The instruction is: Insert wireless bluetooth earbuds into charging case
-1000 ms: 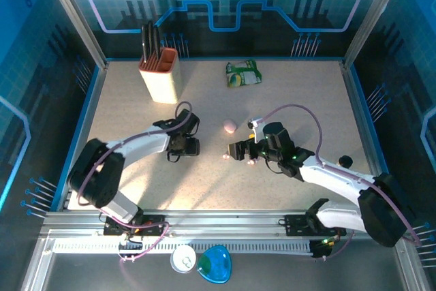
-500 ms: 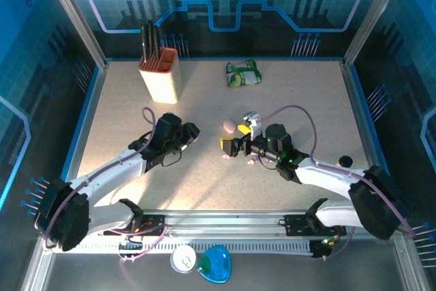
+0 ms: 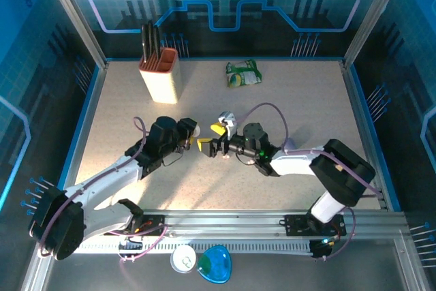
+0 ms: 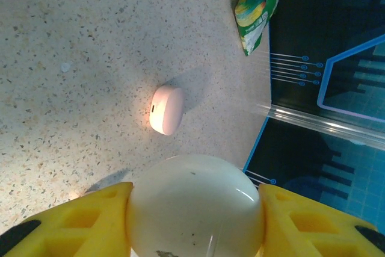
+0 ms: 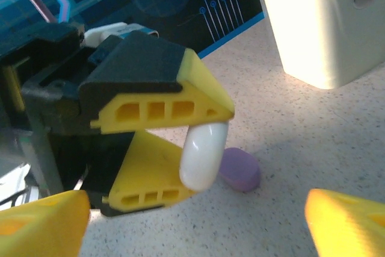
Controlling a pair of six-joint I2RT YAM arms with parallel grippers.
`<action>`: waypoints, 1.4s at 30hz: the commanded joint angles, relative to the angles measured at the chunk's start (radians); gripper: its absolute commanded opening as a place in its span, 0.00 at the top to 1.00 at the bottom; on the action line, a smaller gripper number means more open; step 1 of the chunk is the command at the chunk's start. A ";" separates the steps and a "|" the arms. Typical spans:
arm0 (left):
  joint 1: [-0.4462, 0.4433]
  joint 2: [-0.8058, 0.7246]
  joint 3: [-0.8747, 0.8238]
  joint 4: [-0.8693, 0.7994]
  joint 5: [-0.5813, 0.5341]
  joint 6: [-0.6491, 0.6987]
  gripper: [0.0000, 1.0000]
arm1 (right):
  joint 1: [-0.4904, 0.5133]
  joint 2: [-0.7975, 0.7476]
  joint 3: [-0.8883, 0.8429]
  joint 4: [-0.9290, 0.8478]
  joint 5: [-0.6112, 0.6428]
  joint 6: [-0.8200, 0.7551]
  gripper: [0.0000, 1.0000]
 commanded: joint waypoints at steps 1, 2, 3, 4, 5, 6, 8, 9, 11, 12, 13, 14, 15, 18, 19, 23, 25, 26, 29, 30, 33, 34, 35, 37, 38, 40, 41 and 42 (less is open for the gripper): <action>-0.010 -0.021 -0.017 0.026 0.016 -0.033 0.54 | 0.013 0.064 0.057 0.099 -0.002 0.031 0.13; -0.010 -0.025 -0.018 0.025 0.016 -0.032 0.54 | 0.014 0.083 0.067 0.114 -0.002 0.037 0.16; -0.010 -0.028 -0.019 0.022 0.018 -0.032 0.54 | 0.014 0.100 0.078 0.120 -0.005 0.044 0.20; -0.010 -0.033 -0.020 0.021 0.017 -0.033 0.54 | 0.014 0.114 0.089 0.120 -0.009 0.045 0.24; -0.010 -0.037 -0.020 0.018 0.015 -0.030 0.54 | 0.014 0.125 0.098 0.116 -0.015 0.048 0.27; -0.010 -0.044 -0.021 0.016 0.014 -0.030 0.54 | 0.014 0.135 0.108 0.109 -0.021 0.049 0.30; -0.010 -0.052 -0.022 0.012 0.012 -0.023 0.54 | 0.014 0.150 0.123 0.100 -0.029 0.050 0.36; -0.010 -0.057 -0.023 0.012 0.010 -0.017 0.54 | 0.014 0.158 0.128 0.097 -0.032 0.052 0.39; -0.010 -0.057 -0.022 0.009 0.011 -0.007 0.54 | 0.014 0.166 0.132 0.093 -0.036 0.056 0.46; -0.010 -0.057 -0.024 0.012 0.012 -0.005 0.54 | 0.013 0.169 0.134 0.094 -0.034 0.060 0.50; -0.010 -0.056 -0.028 0.018 0.017 -0.005 0.54 | 0.014 0.171 0.134 0.094 -0.037 0.061 0.55; -0.010 -0.055 -0.031 0.020 0.020 -0.007 0.54 | 0.013 0.170 0.134 0.097 -0.036 0.062 0.59; -0.009 -0.056 -0.034 0.022 0.022 -0.008 0.54 | 0.013 0.170 0.132 0.097 -0.036 0.064 0.64; -0.010 -0.056 -0.035 0.025 0.024 -0.006 0.54 | 0.014 0.167 0.129 0.103 -0.041 0.063 0.75; -0.010 -0.056 -0.034 0.025 0.024 -0.002 0.54 | 0.014 0.165 0.128 0.104 -0.042 0.060 0.78; -0.009 -0.058 -0.035 0.030 0.021 0.015 0.44 | 0.012 0.147 0.123 0.096 -0.043 0.045 0.82; -0.010 -0.063 -0.039 0.044 0.005 0.061 0.30 | 0.007 0.129 0.112 0.079 -0.043 0.028 0.82; -0.010 -0.068 -0.039 0.044 -0.006 0.087 0.21 | 0.002 0.119 0.106 0.072 -0.042 0.021 0.82; -0.010 -0.091 -0.039 0.067 -0.044 0.213 0.01 | -0.019 0.084 0.079 0.053 -0.043 0.005 0.83; -0.009 -0.102 -0.041 0.084 -0.054 0.268 0.01 | -0.029 0.068 0.065 0.048 -0.045 0.000 0.83; -0.005 -0.142 -0.047 0.143 -0.079 0.487 0.01 | -0.066 0.008 0.025 0.023 -0.055 -0.031 0.83; -0.005 -0.156 -0.045 0.157 -0.086 0.580 0.01 | -0.084 -0.022 0.012 0.002 -0.061 -0.046 0.83; -0.005 -0.164 -0.043 0.173 -0.084 0.666 0.01 | -0.098 -0.051 0.002 -0.020 -0.068 -0.057 0.83; -0.005 -0.172 -0.042 0.208 -0.057 0.864 0.01 | -0.139 -0.123 -0.017 -0.084 -0.115 -0.087 0.82; -0.003 -0.170 -0.045 0.222 -0.040 0.934 0.01 | -0.156 -0.155 -0.023 -0.119 -0.137 -0.105 0.82; -0.005 -0.164 -0.060 0.263 0.020 1.065 0.01 | -0.194 -0.228 -0.024 -0.211 -0.192 -0.142 0.82; -0.004 -0.160 -0.071 0.290 0.068 1.124 0.01 | -0.217 -0.265 -0.024 -0.253 -0.232 -0.157 0.82; -0.005 -0.156 -0.080 0.320 0.123 1.183 0.01 | -0.243 -0.301 -0.023 -0.299 -0.278 -0.169 0.82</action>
